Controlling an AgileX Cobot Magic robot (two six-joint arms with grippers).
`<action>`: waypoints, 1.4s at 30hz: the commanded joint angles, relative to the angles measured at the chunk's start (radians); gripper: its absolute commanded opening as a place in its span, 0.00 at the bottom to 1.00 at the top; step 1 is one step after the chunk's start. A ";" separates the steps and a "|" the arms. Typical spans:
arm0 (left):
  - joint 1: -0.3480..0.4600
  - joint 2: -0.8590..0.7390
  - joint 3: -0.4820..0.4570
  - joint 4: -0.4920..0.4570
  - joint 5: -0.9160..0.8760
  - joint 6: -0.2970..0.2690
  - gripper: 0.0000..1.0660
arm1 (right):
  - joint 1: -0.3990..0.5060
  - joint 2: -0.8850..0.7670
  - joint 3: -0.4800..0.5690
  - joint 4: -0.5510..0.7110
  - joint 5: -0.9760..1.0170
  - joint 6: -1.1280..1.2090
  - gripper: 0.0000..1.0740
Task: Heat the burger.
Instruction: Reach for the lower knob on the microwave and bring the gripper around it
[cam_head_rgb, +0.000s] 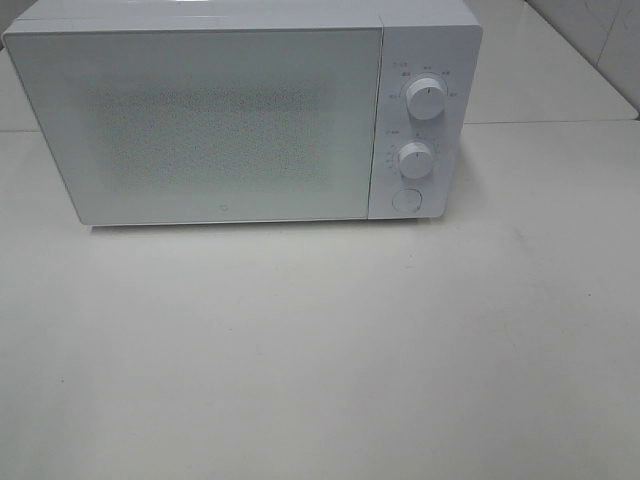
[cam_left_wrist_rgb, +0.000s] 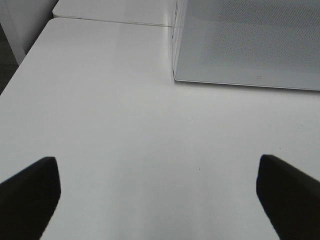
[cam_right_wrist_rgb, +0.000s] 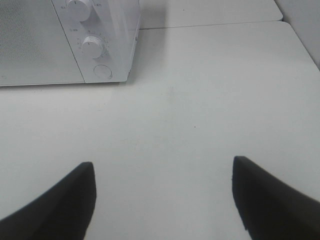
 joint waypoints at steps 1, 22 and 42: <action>0.004 -0.015 0.000 -0.008 -0.002 0.000 0.94 | -0.003 -0.024 -0.001 0.006 -0.010 0.002 0.68; 0.004 -0.015 0.000 -0.008 -0.002 0.000 0.94 | 0.000 0.162 -0.056 0.001 -0.165 -0.026 0.77; 0.004 -0.015 0.000 -0.008 -0.002 0.000 0.94 | 0.000 0.587 -0.056 0.001 -0.581 -0.025 0.76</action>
